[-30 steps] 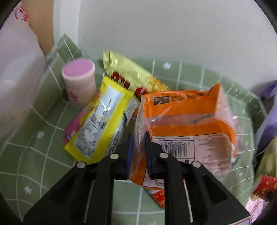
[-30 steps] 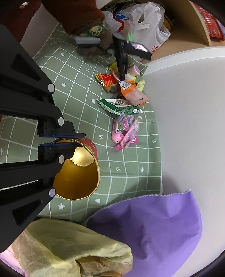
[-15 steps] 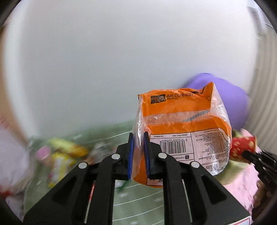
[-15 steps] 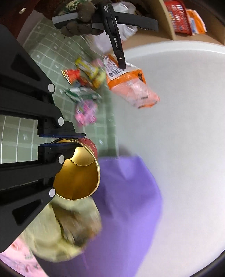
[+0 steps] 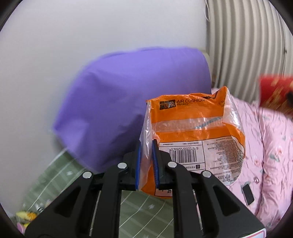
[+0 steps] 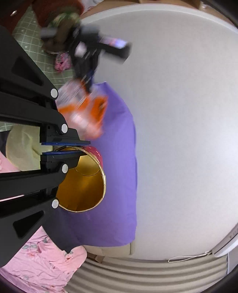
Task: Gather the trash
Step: 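Carry the bag and cup to the yellow trash bag and release both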
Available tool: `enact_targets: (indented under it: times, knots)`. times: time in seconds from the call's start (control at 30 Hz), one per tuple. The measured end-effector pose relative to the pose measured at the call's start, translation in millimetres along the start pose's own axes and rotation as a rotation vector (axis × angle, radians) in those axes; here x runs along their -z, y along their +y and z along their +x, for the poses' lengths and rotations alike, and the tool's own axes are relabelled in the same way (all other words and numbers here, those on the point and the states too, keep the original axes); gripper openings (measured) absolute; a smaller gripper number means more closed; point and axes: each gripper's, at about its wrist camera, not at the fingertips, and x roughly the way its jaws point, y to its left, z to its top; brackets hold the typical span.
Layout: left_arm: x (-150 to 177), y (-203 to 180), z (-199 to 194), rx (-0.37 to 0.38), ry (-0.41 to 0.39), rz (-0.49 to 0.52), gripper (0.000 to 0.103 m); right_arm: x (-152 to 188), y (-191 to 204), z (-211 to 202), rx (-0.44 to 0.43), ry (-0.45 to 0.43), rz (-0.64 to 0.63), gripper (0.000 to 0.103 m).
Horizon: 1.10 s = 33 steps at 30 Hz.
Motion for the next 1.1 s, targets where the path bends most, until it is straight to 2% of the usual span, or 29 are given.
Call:
enact_targets:
  times: [0.1, 0.17, 0.3, 0.37, 0.5, 0.7, 0.93, 1.1]
  knots:
    - [-3.7, -15.6, 50.8, 0.024, 0.086, 0.035, 0.011, -4.4, 2.7, 22.5, -0.044, 0.02, -0.025, 0.006]
    - [2.7, -17.3, 76.3, 0.039, 0.157, 0.025, 0.011, -1.0, -0.4, 50.2, -0.085, 0.064, -0.024, 0.006]
    - [15.2, -3.3, 89.7, 0.039, 0.189, -0.006, 0.011, 23.6, -2.3, 117.1, -0.166, 0.204, 0.01, 0.006]
    - [19.9, 6.3, 89.8, 0.051, 0.194, -0.027, 0.011, 44.9, -3.0, 155.2, -0.188, 0.307, 0.031, 0.006]
    - [26.3, 12.9, 83.8, 0.094, 0.199, -0.058, 0.011, 78.0, -1.4, 194.1, -0.137, 0.45, 0.041, 0.006]
    - [29.2, 9.0, 85.3, 0.132, 0.206, -0.072, 0.011, 91.4, -12.0, 195.9, -0.145, 0.503, 0.116, 0.006]
    - [21.9, 17.2, 85.2, 0.148, 0.196, -0.117, 0.012, 81.0, -15.3, 173.1, -0.236, 0.541, 0.167, 0.006]
    - [12.5, 11.2, 103.7, 0.182, 0.181, -0.15, 0.012, 81.2, -20.6, 183.1, -0.195, 0.56, 0.156, 0.006]
